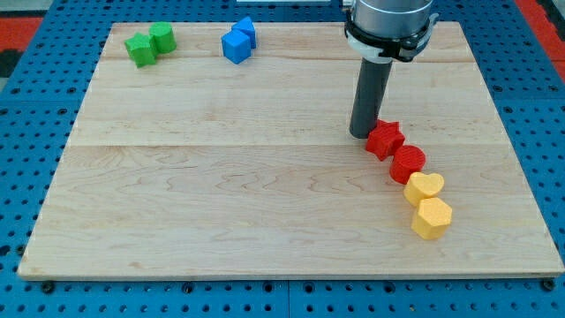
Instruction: Move arm at the center of the board
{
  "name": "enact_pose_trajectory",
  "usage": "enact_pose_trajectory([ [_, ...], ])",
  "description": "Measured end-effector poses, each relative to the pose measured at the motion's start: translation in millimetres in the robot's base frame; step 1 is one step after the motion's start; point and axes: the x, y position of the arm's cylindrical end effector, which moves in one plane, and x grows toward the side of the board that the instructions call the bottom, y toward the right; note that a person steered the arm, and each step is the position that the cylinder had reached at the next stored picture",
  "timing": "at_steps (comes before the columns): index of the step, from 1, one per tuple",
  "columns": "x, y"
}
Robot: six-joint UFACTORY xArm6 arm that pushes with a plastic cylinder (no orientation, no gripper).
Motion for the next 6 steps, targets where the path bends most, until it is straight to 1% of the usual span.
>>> enact_pose_trajectory([
  [1, 2, -18],
  [2, 24, -18],
  [4, 26, 27],
  [5, 25, 0],
  [6, 8, -58],
])
